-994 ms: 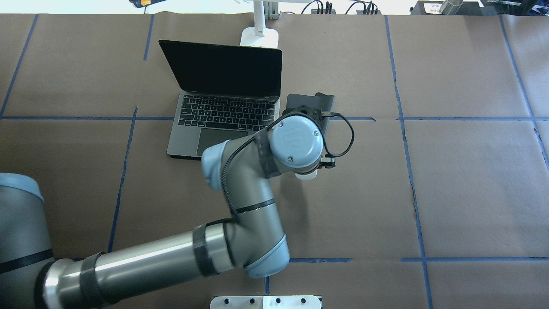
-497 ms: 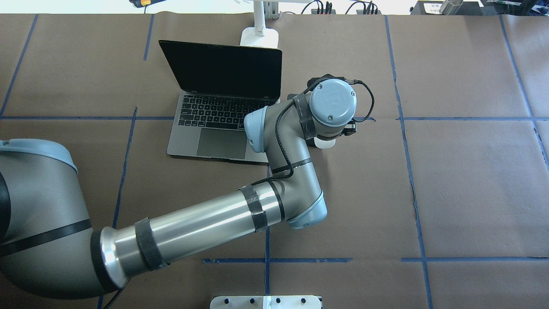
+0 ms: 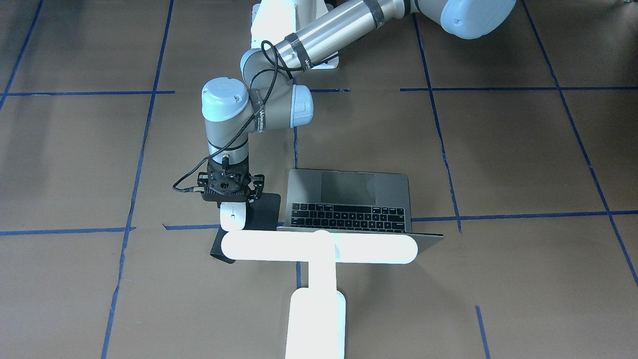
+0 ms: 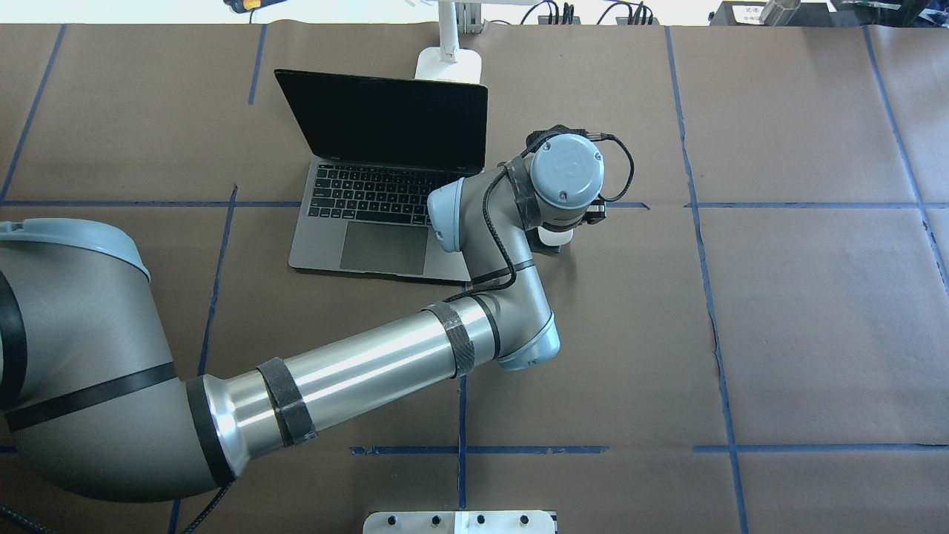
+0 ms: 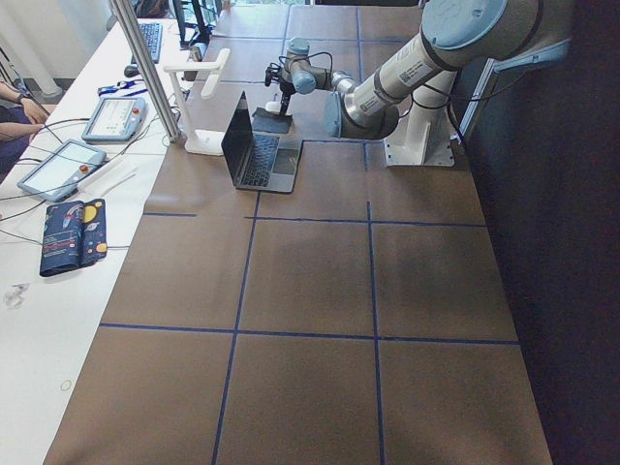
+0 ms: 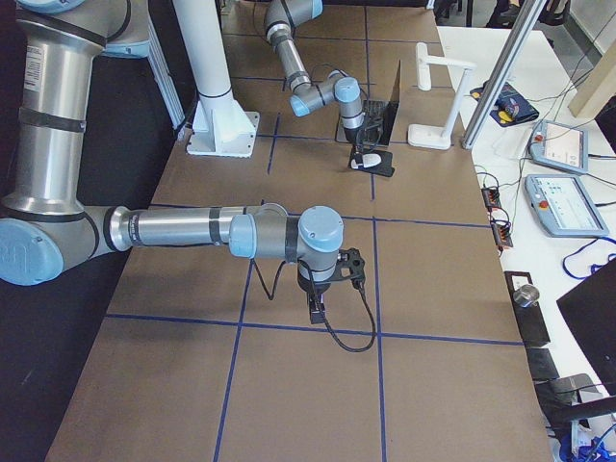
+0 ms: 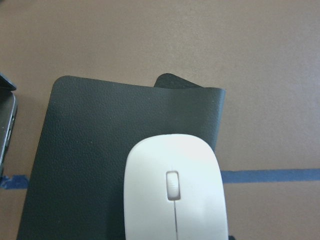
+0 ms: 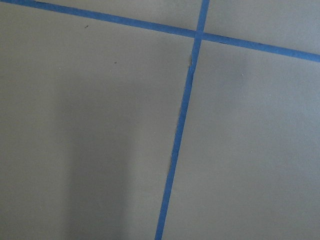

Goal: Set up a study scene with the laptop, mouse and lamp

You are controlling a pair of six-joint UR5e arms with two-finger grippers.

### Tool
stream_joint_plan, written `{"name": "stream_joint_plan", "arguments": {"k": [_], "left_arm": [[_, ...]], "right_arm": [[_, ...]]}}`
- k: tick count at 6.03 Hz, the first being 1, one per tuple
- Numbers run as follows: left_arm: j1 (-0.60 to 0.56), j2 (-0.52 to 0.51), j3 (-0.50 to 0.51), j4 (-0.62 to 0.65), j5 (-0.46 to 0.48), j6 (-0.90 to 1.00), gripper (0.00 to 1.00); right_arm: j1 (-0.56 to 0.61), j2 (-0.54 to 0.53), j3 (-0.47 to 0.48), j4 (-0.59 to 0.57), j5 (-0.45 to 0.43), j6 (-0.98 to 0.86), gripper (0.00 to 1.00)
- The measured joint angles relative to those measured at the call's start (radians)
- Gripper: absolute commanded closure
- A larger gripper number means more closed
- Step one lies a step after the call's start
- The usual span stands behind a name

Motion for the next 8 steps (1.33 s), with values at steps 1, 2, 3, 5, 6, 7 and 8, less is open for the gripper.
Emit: {"name": "stream_joint_plan", "arguments": {"k": [1, 2, 3, 5, 6, 7, 8], "left_arm": [[0.0, -0.003, 0.008, -0.005, 0.0, 0.002, 0.0], [0.0, -0.007, 0.009, -0.007, -0.001, 0.003, 0.0], [-0.008, -0.012, 0.005, -0.008, -0.029, 0.004, 0.0], [-0.04, -0.012, -0.06, 0.021, -0.163, 0.008, 0.0], [-0.049, -0.006, -0.099, 0.067, -0.194, 0.014, 0.0], [-0.054, 0.035, -0.196, 0.151, -0.211, 0.034, 0.0], [-0.057, 0.138, -0.377, 0.258, -0.22, 0.074, 0.0]], "right_arm": [[0.0, 0.001, 0.0, 0.0, 0.0, 0.0, 0.0], [0.0, 0.001, 0.0, 0.0, 0.001, 0.0, 0.0], [0.0, 0.001, 0.0, 0.0, 0.001, 0.0, 0.0], [0.0, 0.001, 0.0, 0.0, 0.002, -0.001, 0.0], [0.0, 0.001, 0.0, 0.0, 0.002, -0.001, 0.0], [0.0, 0.001, 0.0, 0.0, 0.002, 0.0, 0.0], [0.0, 0.001, 0.0, 0.0, 0.002, 0.0, 0.0]]}}
